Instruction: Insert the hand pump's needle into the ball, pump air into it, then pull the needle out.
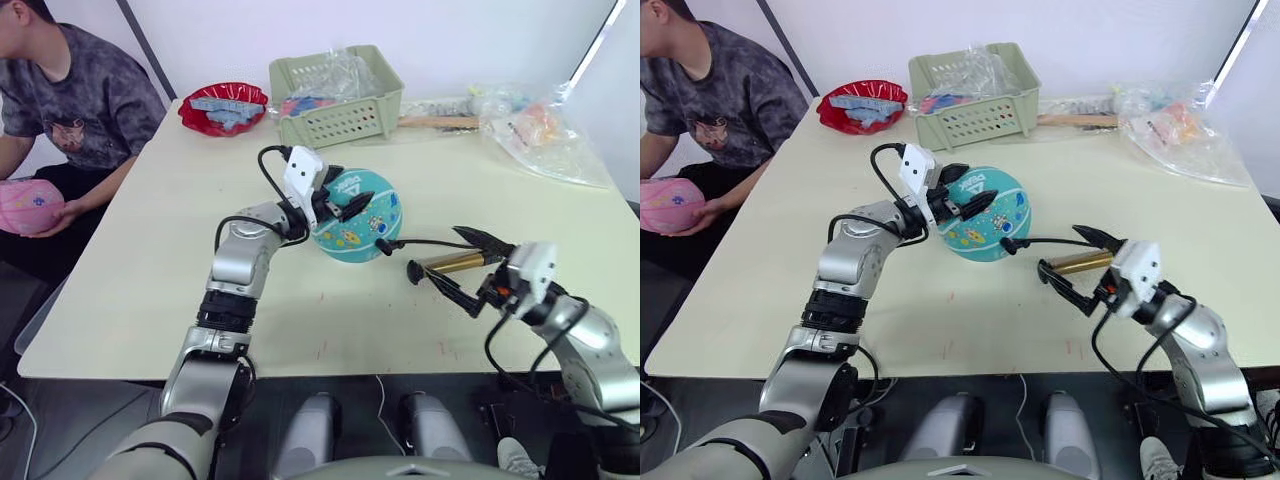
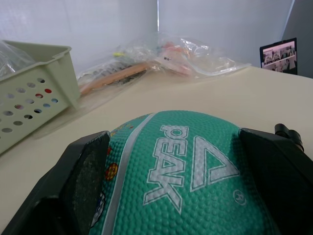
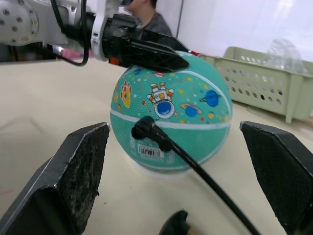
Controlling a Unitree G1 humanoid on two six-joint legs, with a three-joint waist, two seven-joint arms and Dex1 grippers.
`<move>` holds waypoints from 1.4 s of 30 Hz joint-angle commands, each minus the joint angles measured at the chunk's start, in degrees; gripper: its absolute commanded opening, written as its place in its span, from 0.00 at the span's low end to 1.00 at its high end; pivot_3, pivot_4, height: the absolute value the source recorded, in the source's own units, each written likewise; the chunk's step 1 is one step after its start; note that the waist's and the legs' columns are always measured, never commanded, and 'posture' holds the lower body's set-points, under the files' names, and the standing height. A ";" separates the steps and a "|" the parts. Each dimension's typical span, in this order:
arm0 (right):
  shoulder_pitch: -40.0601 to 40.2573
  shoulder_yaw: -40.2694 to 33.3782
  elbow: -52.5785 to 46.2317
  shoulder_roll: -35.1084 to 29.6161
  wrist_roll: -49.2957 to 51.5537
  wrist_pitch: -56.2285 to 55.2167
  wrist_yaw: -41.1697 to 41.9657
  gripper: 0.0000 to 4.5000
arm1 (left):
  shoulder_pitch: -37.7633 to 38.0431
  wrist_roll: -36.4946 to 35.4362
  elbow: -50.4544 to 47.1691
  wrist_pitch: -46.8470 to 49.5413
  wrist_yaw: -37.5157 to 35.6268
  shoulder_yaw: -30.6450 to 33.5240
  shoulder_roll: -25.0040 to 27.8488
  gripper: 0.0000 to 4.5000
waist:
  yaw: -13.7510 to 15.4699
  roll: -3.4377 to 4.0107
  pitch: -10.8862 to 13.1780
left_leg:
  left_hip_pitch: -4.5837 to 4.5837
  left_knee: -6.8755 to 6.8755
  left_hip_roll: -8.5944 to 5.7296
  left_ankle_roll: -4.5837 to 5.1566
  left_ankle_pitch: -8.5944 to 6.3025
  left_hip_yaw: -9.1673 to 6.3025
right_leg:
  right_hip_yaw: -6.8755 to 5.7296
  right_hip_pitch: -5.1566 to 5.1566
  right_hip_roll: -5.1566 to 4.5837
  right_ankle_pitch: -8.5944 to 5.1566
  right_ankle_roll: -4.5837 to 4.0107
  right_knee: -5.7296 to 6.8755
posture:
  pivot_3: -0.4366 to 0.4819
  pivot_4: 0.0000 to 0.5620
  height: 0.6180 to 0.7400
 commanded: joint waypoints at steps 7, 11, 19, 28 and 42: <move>-11.21 11.12 2.62 -2.02 -20.14 -1.02 -1.94 1.00 | 1.90 2.62 5.69 -1.01 0.76 -2.01 -1.07 1.00 | -0.04 0.01 -0.07 | -0.01 0.15 -0.02 0.00 0.00 0.00 | 0.00 0.06 0.00 0.05 0.06 0.01 | 0.48 0.27 1.00; -14.98 13.42 5.82 -1.37 -26.03 -1.79 -3.96 1.00 | 1.69 2.94 6.42 -1.31 0.99 -2.03 -1.66 1.00 | 0.19 0.00 -0.10 | -0.02 0.22 -0.03 0.00 0.00 -0.03 | -0.04 0.09 0.00 0.07 0.07 0.01 | 0.48 0.27 1.00; -18.38 16.51 11.68 -1.67 -37.33 -8.68 -9.53 1.00 | 1.20 3.37 7.24 -1.81 1.20 -2.15 -2.61 1.00 | 0.49 0.00 -0.15 | -0.03 0.27 -0.06 0.00 0.00 -0.03 | -0.04 0.13 -0.01 0.08 0.08 0.00 | 0.48 0.27 1.00; -18.30 17.15 15.78 1.04 -42.26 -13.02 -15.27 0.88 | 0.79 4.11 8.22 -2.66 1.27 -2.18 -3.43 1.00 | 0.96 0.00 -0.16 | -0.04 0.30 -0.06 0.00 0.00 -0.02 | -0.03 0.13 -0.01 0.09 0.09 0.00 | 0.48 0.27 1.00; -14.85 15.42 16.17 3.16 -36.10 -13.62 -14.32 0.07 | 0.38 4.91 10.24 -3.50 3.35 -1.51 -4.16 1.00 | 1.06 -0.01 -0.21 | -0.02 0.30 -0.06 0.00 0.00 -0.07 | -0.05 0.17 0.00 0.10 0.08 0.00 | 0.48 0.27 1.00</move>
